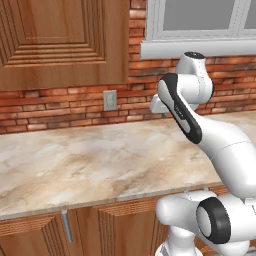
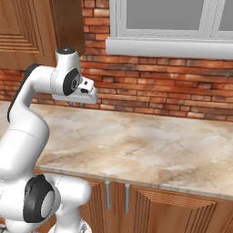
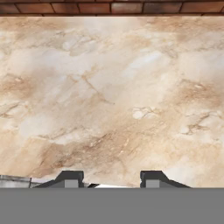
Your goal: Four empty soda cans are scattered around the kitchen. Gather all the cans and cluster them next to the stove for recycling.
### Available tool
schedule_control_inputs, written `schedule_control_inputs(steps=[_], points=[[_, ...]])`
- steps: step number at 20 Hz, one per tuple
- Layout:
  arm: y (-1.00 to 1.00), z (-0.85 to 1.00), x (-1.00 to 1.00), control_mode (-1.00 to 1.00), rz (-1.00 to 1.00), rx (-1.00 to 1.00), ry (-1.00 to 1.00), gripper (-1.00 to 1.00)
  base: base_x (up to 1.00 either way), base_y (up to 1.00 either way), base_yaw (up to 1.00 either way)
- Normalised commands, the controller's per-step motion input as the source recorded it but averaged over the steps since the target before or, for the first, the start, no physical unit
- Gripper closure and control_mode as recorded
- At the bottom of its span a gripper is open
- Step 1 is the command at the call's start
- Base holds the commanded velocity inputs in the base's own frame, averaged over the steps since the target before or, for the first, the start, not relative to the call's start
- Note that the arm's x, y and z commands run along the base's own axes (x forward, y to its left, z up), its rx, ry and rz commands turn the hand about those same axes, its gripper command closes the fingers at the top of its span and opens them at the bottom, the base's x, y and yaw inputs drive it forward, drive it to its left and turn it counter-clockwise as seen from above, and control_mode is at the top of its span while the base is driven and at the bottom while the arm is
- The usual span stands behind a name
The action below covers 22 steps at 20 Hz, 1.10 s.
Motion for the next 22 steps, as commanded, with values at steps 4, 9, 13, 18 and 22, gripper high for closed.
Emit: schedule_control_inputs(steps=[4,9,13,18,22], points=[[0.0,0.0,0.0,1.0,0.0,0.0,0.0,-1.0,0.0,0.0,0.0],[0.0,0.0,0.0,1.0,0.0,0.0,0.0,-1.0,0.0,0.0,0.0],[0.0,0.0,0.0,1.0,0.0,0.0,0.0,-1.0,0.0,0.0,0.0],[0.0,0.0,0.0,1.0,0.0,0.0,0.0,-1.0,-0.2,0.1,0.03],[0.0,0.0,0.0,1.0,0.0,0.0,0.0,-1.0,-0.57,0.26,0.09]])
